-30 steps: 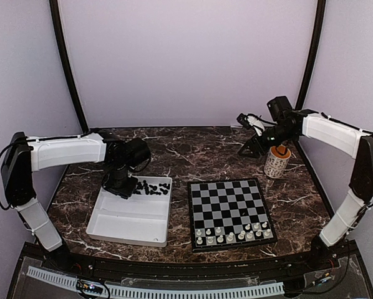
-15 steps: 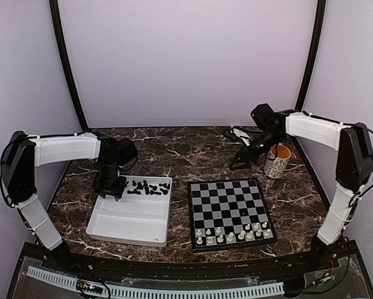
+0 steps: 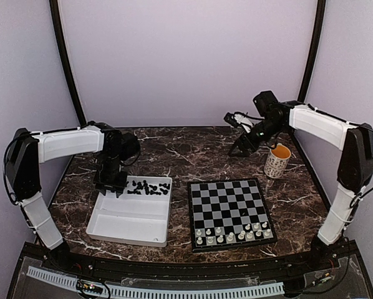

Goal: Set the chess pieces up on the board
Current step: Pick up the pawn from the storage box.

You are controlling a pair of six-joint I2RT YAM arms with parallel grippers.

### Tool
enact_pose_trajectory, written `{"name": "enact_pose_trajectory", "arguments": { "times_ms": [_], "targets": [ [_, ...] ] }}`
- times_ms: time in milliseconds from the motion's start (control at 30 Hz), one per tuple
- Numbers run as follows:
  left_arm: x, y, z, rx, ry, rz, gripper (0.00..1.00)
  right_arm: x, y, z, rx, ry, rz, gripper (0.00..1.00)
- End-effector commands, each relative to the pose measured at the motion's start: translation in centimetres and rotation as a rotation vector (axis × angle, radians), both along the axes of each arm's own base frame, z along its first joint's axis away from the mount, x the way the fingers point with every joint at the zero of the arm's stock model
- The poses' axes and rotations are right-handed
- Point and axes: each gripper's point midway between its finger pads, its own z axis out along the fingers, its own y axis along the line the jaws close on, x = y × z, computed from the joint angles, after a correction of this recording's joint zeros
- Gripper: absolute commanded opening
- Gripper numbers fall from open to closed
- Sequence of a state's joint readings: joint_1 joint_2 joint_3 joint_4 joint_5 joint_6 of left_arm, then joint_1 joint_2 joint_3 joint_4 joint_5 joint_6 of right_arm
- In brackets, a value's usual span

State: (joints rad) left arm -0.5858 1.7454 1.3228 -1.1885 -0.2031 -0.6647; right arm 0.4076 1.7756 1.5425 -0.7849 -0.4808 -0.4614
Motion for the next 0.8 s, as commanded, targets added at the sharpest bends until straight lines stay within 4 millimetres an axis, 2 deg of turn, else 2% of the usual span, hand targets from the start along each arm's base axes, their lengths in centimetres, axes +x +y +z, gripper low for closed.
{"name": "enact_pose_trajectory", "arguments": {
  "times_ms": [0,67,133,233,367,500,633,767],
  "targets": [
    [-1.9,2.3,-0.8,0.087,0.071,0.034,0.49,4.7,1.3,3.5,0.068,-0.130,-0.089,0.98],
    [-2.5,2.8,-1.5,0.097,0.088,0.048,0.49,6.4,2.3,3.9,0.093,-0.104,-0.127,0.99],
    [-2.8,3.1,-2.0,0.098,0.096,0.057,0.51,7.1,3.2,4.2,0.100,-0.127,-0.121,0.98],
    [-2.9,3.3,-2.7,0.092,0.102,0.060,0.52,7.4,4.4,4.3,0.100,-0.128,-0.091,0.98],
    [-3.4,3.9,-4.0,0.087,0.135,0.066,0.53,8.1,5.5,2.7,0.096,-0.058,-0.083,0.99],
    [-2.8,3.6,-4.8,0.051,0.129,0.044,0.53,8.7,6.3,2.2,0.101,-0.034,-0.075,0.99],
    [-2.0,3.2,-5.2,0.025,0.125,0.045,0.51,8.8,6.6,1.5,0.095,-0.017,-0.073,0.99],
    [-2.2,3.7,-5.5,0.029,0.145,0.088,0.48,9.1,6.8,1.1,0.094,-0.011,-0.075,0.99]
  ]
}}
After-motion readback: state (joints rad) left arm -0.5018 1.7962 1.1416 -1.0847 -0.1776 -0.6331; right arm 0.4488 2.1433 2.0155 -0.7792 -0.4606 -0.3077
